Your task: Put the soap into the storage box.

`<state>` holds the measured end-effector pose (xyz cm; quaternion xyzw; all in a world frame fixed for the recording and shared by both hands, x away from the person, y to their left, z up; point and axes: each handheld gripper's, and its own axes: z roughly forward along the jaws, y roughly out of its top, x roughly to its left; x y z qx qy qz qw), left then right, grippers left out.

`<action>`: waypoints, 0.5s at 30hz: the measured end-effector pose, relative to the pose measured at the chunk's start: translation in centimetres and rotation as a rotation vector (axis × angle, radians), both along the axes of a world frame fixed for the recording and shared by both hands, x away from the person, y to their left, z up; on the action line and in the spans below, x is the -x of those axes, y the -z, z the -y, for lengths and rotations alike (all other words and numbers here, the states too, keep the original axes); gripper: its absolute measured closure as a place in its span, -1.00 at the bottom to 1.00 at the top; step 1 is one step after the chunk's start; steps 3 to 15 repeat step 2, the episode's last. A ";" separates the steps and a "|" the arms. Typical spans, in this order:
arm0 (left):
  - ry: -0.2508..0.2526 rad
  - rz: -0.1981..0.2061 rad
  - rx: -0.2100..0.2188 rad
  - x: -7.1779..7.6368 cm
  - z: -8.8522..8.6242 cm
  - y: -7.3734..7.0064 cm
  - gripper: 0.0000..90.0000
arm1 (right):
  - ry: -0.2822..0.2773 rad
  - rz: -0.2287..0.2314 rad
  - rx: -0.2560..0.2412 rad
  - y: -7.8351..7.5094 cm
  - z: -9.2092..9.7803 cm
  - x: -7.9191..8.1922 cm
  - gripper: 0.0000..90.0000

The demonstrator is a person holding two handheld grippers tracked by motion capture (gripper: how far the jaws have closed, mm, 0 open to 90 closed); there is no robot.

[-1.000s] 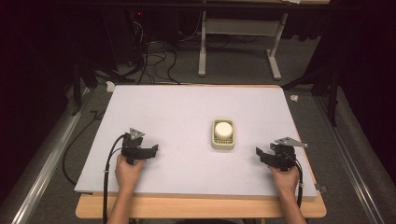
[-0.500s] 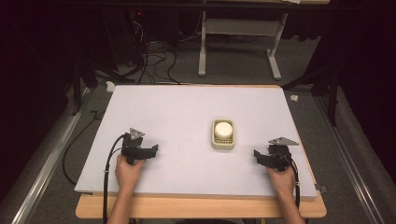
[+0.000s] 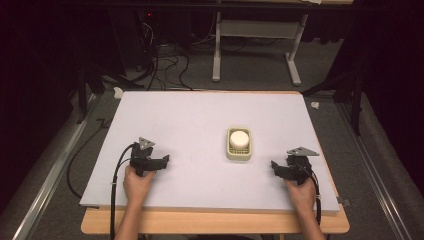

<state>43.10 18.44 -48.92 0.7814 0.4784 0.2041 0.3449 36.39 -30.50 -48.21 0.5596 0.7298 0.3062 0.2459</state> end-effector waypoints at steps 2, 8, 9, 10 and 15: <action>0.000 -0.001 0.000 0.0 0.0 0.0 -0.65 | 0.000 -0.001 0.000 0.0 0.0 0.0 -0.35; 0.000 -0.001 0.000 0.0 0.0 0.0 -0.65 | 0.000 -0.001 0.000 0.0 0.0 0.0 -0.35; 0.000 -0.001 0.000 0.0 0.0 0.0 -0.65 | 0.000 -0.001 0.000 0.0 0.0 0.0 -0.35; 0.000 -0.001 0.000 0.0 0.0 0.0 -0.65 | 0.000 -0.001 0.000 0.0 0.0 0.0 -0.35; 0.000 -0.001 0.000 0.0 0.0 0.0 -0.65 | 0.000 -0.001 0.000 0.0 0.0 0.0 -0.35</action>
